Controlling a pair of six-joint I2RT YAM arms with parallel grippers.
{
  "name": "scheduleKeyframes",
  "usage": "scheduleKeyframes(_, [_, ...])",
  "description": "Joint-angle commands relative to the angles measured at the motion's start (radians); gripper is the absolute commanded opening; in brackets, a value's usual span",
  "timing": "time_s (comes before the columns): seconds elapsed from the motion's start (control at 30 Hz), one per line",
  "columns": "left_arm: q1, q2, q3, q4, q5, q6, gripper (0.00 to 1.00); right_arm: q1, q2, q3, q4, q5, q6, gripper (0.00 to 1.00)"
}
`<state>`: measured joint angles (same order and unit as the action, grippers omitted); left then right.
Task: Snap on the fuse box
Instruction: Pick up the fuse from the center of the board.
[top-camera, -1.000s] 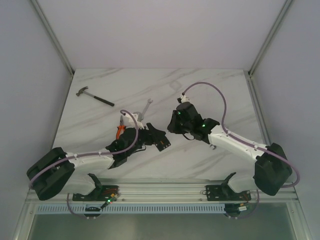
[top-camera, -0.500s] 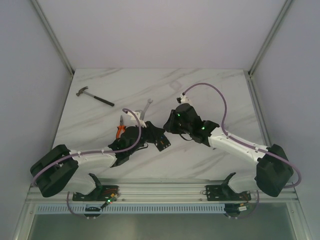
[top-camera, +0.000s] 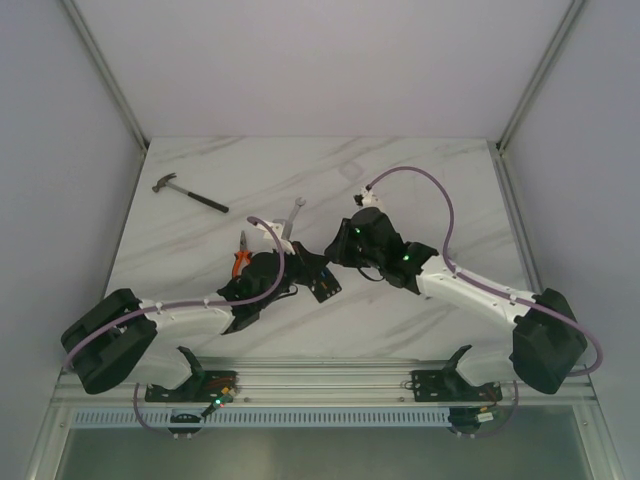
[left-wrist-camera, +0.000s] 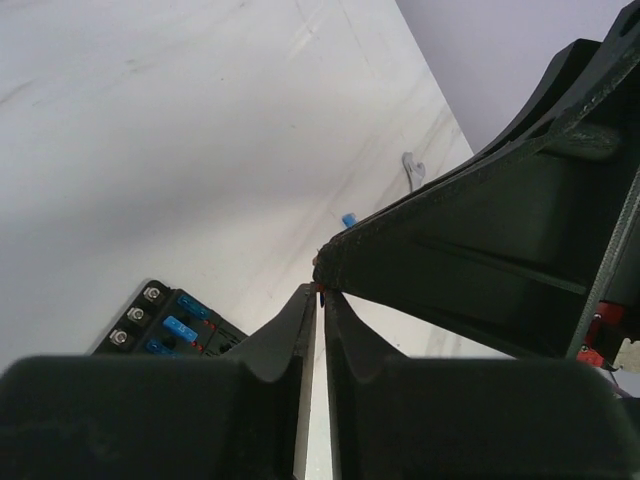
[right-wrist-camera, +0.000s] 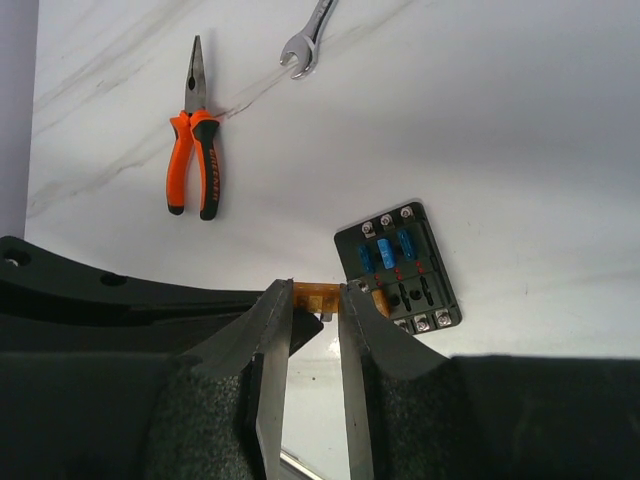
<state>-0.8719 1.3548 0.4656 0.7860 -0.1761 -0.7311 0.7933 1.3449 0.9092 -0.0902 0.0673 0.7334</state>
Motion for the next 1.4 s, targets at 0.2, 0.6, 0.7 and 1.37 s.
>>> scheduleKeyframes(0.2, [-0.004, -0.023, 0.014, 0.061, -0.011, 0.057, 0.00, 0.014, -0.039, -0.052, 0.060, -0.034, 0.012, 0.22])
scheduleKeyframes(0.6, [0.050, -0.177, -0.029, -0.023, 0.143, 0.268, 0.00, -0.063, -0.214, -0.086, 0.086, -0.225, -0.369, 0.46])
scheduleKeyframes(0.7, [0.072, -0.223, -0.021, -0.061, 0.271, 0.345, 0.00, -0.078, -0.261, -0.082, 0.068, -0.335, -0.538, 0.44])
scheduleKeyframes(1.37, [0.092, -0.359, 0.099, -0.198, 0.775, 0.513, 0.00, -0.109, -0.360, -0.003, -0.095, -0.870, -0.992, 0.39])
